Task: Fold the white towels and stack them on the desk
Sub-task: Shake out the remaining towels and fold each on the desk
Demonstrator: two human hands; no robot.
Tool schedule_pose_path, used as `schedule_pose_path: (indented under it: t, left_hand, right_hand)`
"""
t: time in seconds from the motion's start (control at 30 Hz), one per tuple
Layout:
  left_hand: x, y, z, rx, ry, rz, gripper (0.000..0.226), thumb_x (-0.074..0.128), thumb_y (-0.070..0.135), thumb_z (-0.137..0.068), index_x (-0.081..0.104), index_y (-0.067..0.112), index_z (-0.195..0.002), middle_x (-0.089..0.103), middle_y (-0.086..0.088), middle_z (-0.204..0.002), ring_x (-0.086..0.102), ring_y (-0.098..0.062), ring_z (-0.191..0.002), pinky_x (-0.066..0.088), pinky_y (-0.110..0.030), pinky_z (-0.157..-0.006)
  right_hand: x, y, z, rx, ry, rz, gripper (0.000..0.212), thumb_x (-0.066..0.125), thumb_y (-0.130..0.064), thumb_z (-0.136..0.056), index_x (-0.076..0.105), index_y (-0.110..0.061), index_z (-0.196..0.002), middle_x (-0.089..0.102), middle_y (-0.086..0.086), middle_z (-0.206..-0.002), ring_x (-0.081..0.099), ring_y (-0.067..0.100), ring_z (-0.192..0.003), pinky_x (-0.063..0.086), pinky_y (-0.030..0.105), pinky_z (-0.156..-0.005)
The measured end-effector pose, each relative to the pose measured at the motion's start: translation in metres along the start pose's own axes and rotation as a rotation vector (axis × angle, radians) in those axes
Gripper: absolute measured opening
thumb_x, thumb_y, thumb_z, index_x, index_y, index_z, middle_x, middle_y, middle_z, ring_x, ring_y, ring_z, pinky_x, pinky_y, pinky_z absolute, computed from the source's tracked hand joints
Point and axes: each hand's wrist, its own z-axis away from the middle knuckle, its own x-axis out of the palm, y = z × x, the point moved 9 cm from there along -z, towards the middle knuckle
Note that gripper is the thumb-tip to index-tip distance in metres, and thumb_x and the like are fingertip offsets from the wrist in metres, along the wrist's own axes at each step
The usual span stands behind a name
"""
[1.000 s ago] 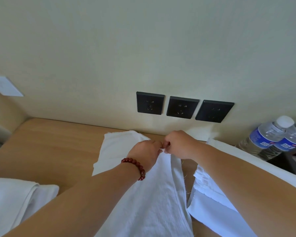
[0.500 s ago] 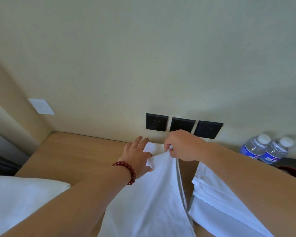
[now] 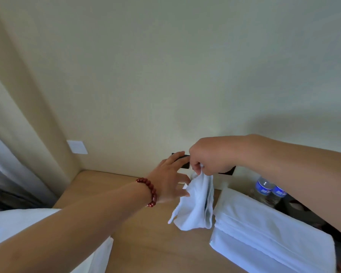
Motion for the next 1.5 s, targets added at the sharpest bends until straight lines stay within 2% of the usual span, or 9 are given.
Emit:
schedule_pose_path:
  t: [0.2, 0.3, 0.4, 0.73, 0.83, 0.97, 1.2, 1.4, 1.5]
  left_hand:
    - [-0.022, 0.044, 0.008, 0.103, -0.065, 0.074, 0.030, 0.059, 0.054, -0.093, 0.075, 0.033, -0.107, 0.037, 0.005, -0.156, 0.019, -0.011, -0.148, 0.019, -0.030, -0.122]
    - [-0.041, 0.058, 0.005, 0.063, 0.105, 0.205, 0.030, 0.054, 0.048, -0.095, 0.077, 0.029, -0.099, 0.066, 0.010, -0.117, 0.050, -0.008, -0.119, 0.044, -0.032, -0.100]
    - [-0.055, 0.066, 0.002, -0.059, 0.164, 0.298, 0.031, 0.053, 0.051, -0.095, 0.075, 0.028, -0.096, 0.068, 0.017, -0.098, 0.053, 0.001, -0.095, 0.041, -0.020, -0.085]
    - [-0.080, 0.088, 0.011, -0.314, 0.225, 0.485, 0.041, 0.063, 0.058, -0.088, 0.066, 0.033, -0.120, 0.061, 0.018, -0.120, 0.058, -0.004, -0.103, 0.047, -0.021, -0.088]
    - [-0.080, 0.098, 0.011, -0.340, 0.163, 0.443, 0.028, 0.059, 0.054, -0.092, 0.068, 0.028, -0.089, 0.061, 0.013, -0.098, 0.056, -0.009, -0.086, 0.044, -0.022, -0.074]
    - [-0.085, 0.095, 0.019, -0.566, 0.244, 0.711, 0.053, 0.053, 0.052, -0.096, 0.038, 0.020, -0.057, 0.038, 0.008, -0.044, 0.037, -0.013, -0.049, 0.031, -0.029, -0.053]
    - [-0.103, 0.117, 0.028, -0.551, 0.369, 0.597, 0.037, 0.045, 0.027, -0.096, 0.034, 0.012, -0.063, 0.041, 0.003, -0.061, 0.036, -0.013, -0.054, 0.025, -0.024, -0.048]
    - [-0.108, 0.116, 0.027, -0.474, 0.372, 0.486, 0.035, 0.044, 0.013, -0.091, 0.032, 0.017, -0.059, 0.042, 0.006, -0.073, 0.039, -0.011, -0.059, 0.024, -0.019, -0.050]
    - [-0.096, 0.109, 0.024, -0.481, 0.282, 0.459, 0.030, 0.045, 0.012, -0.087, 0.037, 0.018, -0.059, 0.046, 0.004, -0.075, 0.044, -0.013, -0.062, 0.031, -0.021, -0.052]
  right_hand:
    - [-0.025, -0.006, 0.035, 0.033, -0.016, 0.051, 0.026, 0.051, -0.008, -0.088, 0.064, -0.031, -0.089, 0.060, -0.011, -0.097, 0.061, 0.014, -0.088, 0.052, 0.029, -0.070]
    - [-0.034, -0.007, 0.050, 0.055, -0.001, 0.063, 0.026, 0.051, -0.008, -0.087, 0.064, -0.031, -0.087, 0.061, -0.010, -0.099, 0.061, 0.015, -0.090, 0.054, 0.031, -0.072]
    - [-0.045, -0.003, 0.066, 0.107, 0.027, 0.058, 0.025, 0.051, -0.008, -0.087, 0.066, -0.029, -0.085, 0.063, -0.010, -0.096, 0.059, 0.011, -0.082, 0.050, 0.028, -0.064]
    - [-0.075, 0.011, 0.107, 0.287, 0.080, -0.115, 0.019, 0.059, -0.010, -0.084, 0.074, -0.021, -0.085, 0.069, -0.007, -0.077, 0.053, 0.007, -0.061, 0.041, 0.021, -0.051]
    - [-0.079, 0.006, 0.110, 0.308, 0.077, -0.121, 0.016, 0.060, -0.012, -0.082, 0.075, -0.016, -0.086, 0.066, 0.000, -0.075, 0.049, 0.012, -0.059, 0.037, 0.022, -0.049]
    - [-0.086, -0.005, 0.112, 0.320, 0.076, -0.070, 0.015, 0.070, -0.021, -0.083, 0.073, -0.007, -0.088, 0.052, 0.000, -0.064, 0.040, 0.014, -0.055, 0.028, 0.020, -0.041]
    - [-0.102, -0.006, 0.121, 0.353, 0.148, -0.001, 0.039, 0.059, -0.006, -0.077, 0.030, -0.016, -0.053, 0.023, 0.001, -0.054, 0.025, 0.022, -0.066, 0.016, 0.029, -0.052]
    - [-0.109, -0.007, 0.135, 0.378, 0.169, -0.055, 0.006, 0.057, -0.006, -0.081, 0.061, -0.005, -0.076, 0.035, -0.001, -0.056, 0.029, 0.017, -0.055, 0.021, 0.024, -0.046]
    - [-0.117, -0.003, 0.143, 0.393, 0.199, -0.088, 0.026, 0.059, -0.007, -0.082, 0.067, 0.005, -0.103, 0.045, 0.007, -0.062, 0.032, 0.016, -0.059, 0.022, 0.023, -0.046]
